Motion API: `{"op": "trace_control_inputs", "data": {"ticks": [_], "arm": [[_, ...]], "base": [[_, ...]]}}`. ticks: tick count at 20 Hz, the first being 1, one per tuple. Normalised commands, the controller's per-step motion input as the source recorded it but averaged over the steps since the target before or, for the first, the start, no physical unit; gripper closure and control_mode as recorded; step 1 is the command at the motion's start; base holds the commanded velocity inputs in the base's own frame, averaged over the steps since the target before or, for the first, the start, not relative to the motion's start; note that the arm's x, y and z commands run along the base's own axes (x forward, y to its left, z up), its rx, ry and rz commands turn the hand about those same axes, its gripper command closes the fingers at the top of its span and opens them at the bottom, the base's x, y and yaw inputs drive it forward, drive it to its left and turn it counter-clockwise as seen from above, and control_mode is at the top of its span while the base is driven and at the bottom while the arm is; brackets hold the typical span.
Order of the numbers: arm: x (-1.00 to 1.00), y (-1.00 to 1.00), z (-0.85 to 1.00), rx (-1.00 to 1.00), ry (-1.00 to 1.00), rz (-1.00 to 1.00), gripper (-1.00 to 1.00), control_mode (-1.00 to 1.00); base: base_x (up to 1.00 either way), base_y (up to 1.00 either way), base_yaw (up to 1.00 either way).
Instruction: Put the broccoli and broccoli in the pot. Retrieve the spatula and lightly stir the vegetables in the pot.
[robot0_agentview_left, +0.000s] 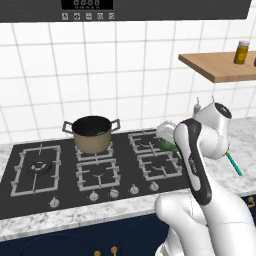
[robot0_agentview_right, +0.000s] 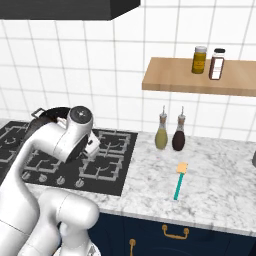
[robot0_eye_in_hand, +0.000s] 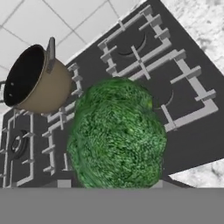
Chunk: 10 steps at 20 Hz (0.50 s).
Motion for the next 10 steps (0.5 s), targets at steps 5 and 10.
{"op": "trace_control_inputs", "data": {"ticks": [5, 10], "arm": [[0.38, 0.54, 0.55, -0.1, 0.0, 0.16, 1.0, -1.0], [0.51, 0.53, 0.06, -0.01, -0.03, 0.09, 1.0, -1.0]], "base": [[0.0, 0.0, 0.0], [0.0, 0.0, 0.0]]}}
